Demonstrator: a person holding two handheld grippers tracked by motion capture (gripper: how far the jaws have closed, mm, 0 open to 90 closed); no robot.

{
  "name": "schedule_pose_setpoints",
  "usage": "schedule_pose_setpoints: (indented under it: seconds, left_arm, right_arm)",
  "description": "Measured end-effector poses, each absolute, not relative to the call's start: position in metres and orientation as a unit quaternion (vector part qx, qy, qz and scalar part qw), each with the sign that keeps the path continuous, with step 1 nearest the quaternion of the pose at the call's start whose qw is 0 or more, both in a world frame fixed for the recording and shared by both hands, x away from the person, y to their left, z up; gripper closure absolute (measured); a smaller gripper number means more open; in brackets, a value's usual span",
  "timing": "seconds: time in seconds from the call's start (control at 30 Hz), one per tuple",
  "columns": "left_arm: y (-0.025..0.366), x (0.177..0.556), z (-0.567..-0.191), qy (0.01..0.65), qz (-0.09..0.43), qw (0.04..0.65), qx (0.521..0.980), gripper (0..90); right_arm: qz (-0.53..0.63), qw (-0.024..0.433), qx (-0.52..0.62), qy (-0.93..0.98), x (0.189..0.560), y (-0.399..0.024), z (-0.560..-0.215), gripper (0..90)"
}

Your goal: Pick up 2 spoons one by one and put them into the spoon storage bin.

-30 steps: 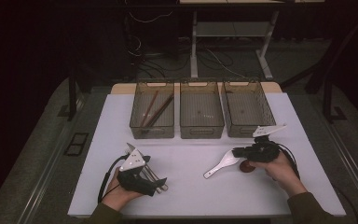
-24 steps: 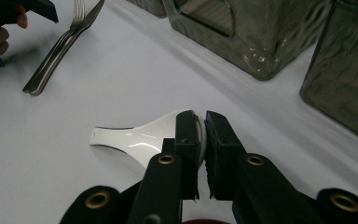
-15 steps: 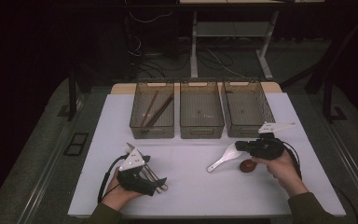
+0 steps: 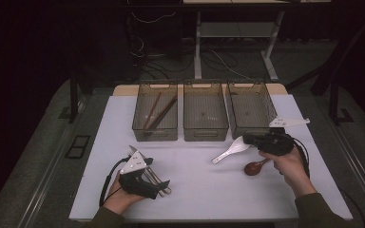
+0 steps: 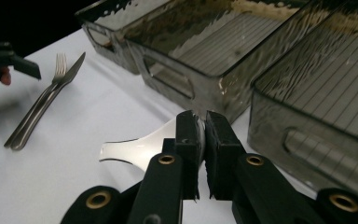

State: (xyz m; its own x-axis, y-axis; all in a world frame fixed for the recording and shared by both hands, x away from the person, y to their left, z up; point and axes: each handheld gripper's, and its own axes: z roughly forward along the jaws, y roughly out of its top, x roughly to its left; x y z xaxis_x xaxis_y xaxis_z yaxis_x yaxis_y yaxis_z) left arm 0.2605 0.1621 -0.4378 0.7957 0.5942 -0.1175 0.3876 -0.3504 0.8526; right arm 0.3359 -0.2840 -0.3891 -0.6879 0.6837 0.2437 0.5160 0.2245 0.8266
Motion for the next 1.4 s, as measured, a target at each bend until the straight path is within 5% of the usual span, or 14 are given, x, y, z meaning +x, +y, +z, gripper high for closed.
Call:
schedule_pose_setpoints:
  seconds: [0.67,1.4]
  left_arm:
    - [0.163,0.26,-0.438,0.288,0.109,0.49,0.816,0.0]
    - [0.159,0.26,-0.438,0.287,0.095,0.491,0.817,0.0]
  right_arm:
    - [0.512,0.12,0.407,0.746,0.363,-0.286,-0.348,83.9]
    - [0.492,0.133,0.419,0.752,0.434,-0.224,-0.345,84.0]
